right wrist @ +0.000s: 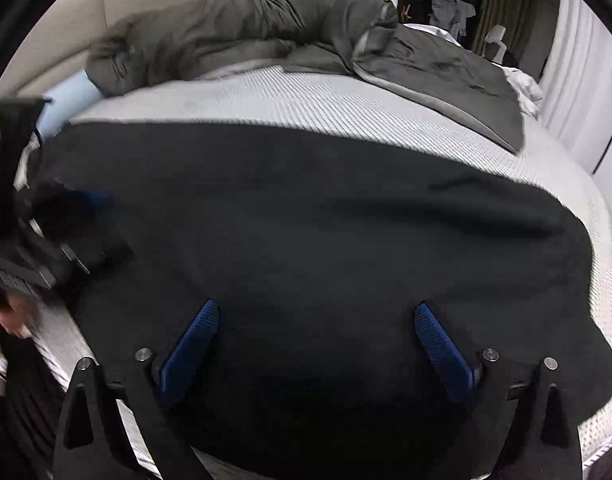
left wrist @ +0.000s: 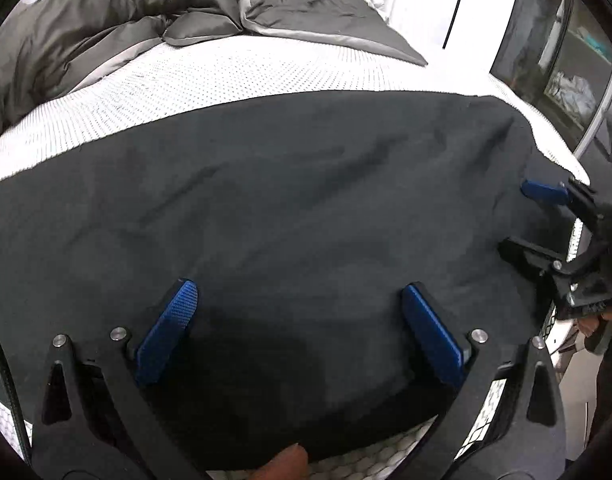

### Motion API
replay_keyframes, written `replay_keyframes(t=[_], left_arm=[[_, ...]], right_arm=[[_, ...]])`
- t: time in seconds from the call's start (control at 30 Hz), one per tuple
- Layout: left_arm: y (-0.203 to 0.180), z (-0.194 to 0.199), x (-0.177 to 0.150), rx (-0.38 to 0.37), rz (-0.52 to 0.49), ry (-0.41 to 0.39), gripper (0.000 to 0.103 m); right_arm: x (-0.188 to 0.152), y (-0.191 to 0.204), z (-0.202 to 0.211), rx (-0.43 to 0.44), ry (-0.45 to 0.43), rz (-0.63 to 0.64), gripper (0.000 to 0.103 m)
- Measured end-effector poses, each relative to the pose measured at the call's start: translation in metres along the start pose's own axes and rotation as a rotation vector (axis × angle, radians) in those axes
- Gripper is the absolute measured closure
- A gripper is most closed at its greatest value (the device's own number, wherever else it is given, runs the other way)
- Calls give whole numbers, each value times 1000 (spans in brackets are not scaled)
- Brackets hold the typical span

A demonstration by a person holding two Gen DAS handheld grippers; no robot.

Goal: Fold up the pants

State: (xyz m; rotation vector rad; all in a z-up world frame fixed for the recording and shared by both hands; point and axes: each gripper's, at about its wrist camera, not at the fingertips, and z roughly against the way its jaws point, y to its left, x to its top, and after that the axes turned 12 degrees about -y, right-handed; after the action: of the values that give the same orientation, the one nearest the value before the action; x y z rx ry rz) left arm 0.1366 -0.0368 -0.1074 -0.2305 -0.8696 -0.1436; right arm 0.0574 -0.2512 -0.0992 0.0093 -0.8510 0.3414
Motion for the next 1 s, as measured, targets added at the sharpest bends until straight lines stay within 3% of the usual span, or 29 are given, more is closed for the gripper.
replay_keyframes(t=[0.07, 0.13, 0.17, 0.2, 0.3, 0.4, 0.5, 0.67, 0.77, 0.87, 0.93, 1.0], left_arm=[[8, 6, -6, 3, -13, -9, 1], [15, 11, -11, 9, -21, -12, 1], [20, 14, -13, 14, -16, -15, 1], [24, 16, -14, 15, -12, -18, 1], [35, 27, -16, 32, 4, -27, 1], [33, 39, -13, 52, 5, -26, 1], [19, 49, 0, 17, -4, -53, 1], [-22, 15, 40, 18, -42, -34, 1], [-30, -24, 47, 45, -60, 59, 1], [-22, -50, 41, 49, -61, 152, 0], [-14, -47, 41, 47, -67, 137, 0], [2, -43, 41, 92, -65, 137, 0]], right_arm=[[-13, -22, 11, -39, -10, -21, 4], [-28, -60, 24, -147, -8, -41, 5], [-34, -77, 28, -148, -14, -59, 4], [-42, -98, 32, -243, -3, -74, 4], [-54, -132, 38, -351, 4, -138, 3], [-45, -140, 53, -335, -44, -210, 3], [-24, -126, 71, -277, -134, -207, 3], [22, -69, 30, -81, -152, -164, 3], [34, -36, -16, 9, -91, -140, 3], [38, -21, -62, 22, 3, -87, 4], [27, -18, -62, -9, 18, -6, 4], [21, -36, -50, -60, 9, 9, 4]])
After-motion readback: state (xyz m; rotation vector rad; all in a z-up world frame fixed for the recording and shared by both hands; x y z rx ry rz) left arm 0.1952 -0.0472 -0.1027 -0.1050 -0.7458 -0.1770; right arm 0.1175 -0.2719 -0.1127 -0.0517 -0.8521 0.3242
